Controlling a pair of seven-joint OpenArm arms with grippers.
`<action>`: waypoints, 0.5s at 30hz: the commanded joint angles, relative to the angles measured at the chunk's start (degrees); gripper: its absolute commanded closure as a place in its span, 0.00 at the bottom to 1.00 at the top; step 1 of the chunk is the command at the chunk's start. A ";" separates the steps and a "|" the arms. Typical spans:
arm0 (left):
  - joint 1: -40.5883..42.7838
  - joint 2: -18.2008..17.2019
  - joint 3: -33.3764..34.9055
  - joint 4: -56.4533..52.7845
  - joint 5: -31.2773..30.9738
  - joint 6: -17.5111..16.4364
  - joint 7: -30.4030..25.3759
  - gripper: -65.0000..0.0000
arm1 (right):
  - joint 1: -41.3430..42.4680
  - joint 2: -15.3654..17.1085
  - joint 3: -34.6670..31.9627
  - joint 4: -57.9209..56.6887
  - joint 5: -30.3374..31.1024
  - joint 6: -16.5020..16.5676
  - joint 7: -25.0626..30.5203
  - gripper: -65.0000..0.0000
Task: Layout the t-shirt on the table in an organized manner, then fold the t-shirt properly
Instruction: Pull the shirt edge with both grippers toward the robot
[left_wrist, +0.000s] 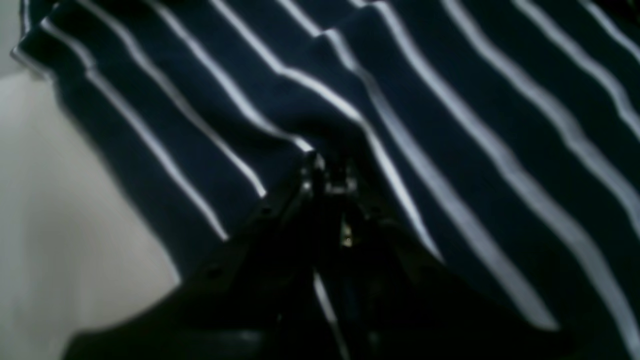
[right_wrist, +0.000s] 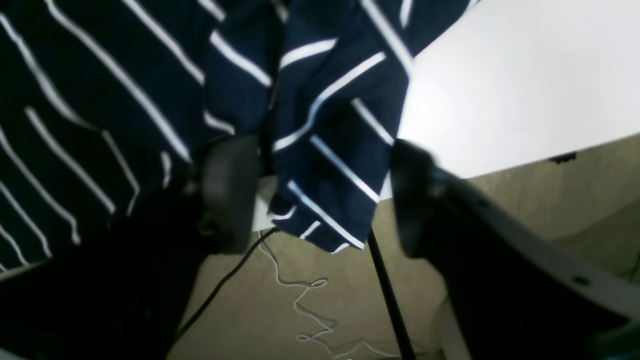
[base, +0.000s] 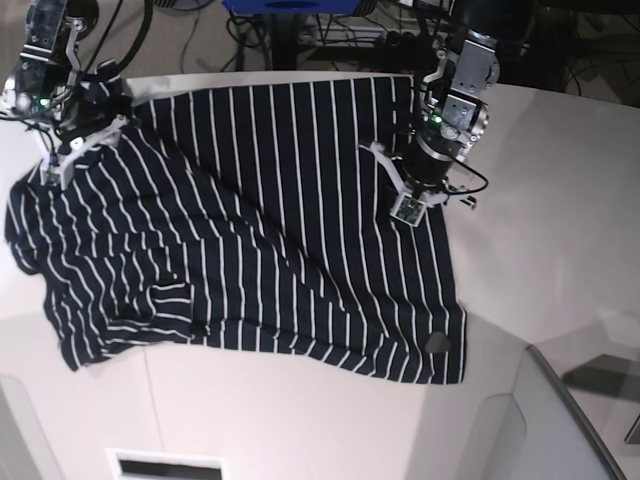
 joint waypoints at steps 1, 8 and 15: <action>1.94 -1.14 -0.12 -2.03 2.33 -0.16 13.08 1.00 | 1.20 0.27 0.15 0.89 0.05 -0.05 1.12 0.37; 1.94 -1.14 -0.12 -2.29 2.42 -0.16 13.08 1.00 | 5.86 0.36 0.59 -5.62 0.05 -0.05 2.79 0.37; 0.80 -2.10 -0.21 -4.66 2.24 -0.16 12.99 1.00 | 6.83 1.68 0.59 -9.48 0.05 -0.05 4.81 1.00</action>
